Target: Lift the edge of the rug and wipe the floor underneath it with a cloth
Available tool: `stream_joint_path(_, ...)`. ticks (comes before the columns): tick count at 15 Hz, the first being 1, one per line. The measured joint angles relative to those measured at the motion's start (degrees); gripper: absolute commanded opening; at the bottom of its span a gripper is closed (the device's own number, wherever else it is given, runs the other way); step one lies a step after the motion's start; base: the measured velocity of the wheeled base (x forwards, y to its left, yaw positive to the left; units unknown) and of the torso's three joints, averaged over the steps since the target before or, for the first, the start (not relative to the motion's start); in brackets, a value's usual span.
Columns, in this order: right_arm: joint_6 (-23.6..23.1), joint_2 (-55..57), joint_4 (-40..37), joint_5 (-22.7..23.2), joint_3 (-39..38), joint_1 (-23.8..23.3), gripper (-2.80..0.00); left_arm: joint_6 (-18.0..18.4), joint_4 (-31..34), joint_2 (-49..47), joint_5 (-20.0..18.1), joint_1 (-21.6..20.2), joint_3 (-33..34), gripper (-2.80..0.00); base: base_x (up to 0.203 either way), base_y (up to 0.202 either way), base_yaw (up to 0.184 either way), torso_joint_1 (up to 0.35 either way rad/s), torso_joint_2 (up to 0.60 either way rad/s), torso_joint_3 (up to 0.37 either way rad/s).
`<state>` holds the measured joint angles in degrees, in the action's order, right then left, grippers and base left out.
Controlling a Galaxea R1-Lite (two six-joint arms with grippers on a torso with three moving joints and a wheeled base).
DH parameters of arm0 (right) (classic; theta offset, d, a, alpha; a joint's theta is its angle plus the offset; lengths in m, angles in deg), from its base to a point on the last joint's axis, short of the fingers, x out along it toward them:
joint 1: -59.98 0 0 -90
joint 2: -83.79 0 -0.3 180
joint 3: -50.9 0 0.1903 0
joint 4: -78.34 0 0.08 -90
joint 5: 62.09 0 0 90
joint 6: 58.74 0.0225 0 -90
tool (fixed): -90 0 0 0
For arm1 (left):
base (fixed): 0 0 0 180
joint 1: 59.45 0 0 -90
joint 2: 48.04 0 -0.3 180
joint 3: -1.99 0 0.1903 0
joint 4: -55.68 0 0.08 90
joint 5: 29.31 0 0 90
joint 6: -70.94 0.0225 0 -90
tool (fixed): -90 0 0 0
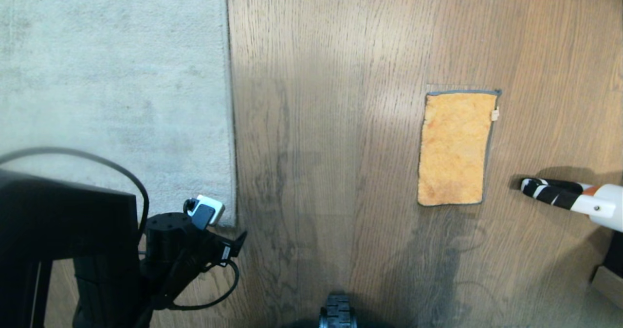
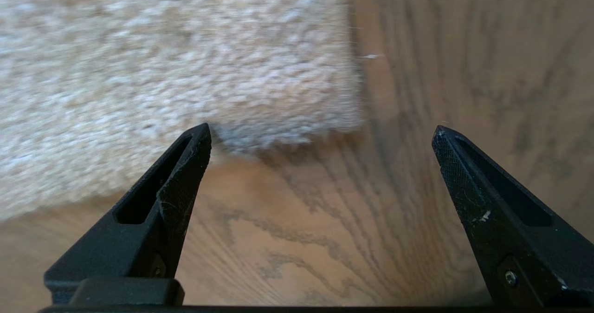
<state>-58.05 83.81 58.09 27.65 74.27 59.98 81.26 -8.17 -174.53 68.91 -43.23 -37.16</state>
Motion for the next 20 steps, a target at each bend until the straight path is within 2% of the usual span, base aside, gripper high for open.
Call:
stream_joint_path(2,0.0,0.0,0.0,-0.01,0.0,0.0,-2.8,0.36,0.0,-0.24,-1.46,-0.05,-0.06,0.0,0.0,0.0,0.0,0.0,0.0,0.0)
stream_joint_path(6,0.0,0.0,0.02,0.02,0.0,0.0,-2.8,4.32,0.02,-0.35,-4.62,-0.87,-0.09,0.0,0.0,0.0,0.0,0.0,0.0,0.0)
stream_joint_path(13,0.0,0.0,0.0,-0.01,0.0,0.0,-2.8,7.62,-0.02,0.77,-4.76,-1.43,0.61,0.0,0.0,0.0,0.0,0.0,0.0,0.0)
stream_joint_path(20,0.02,0.0,0.0,0.01,0.0,0.0,-2.8,11.38,0.02,2.15,-3.81,-1.45,4.02,0.0,0.0,0.0,0.0,0.0,0.0,0.0)
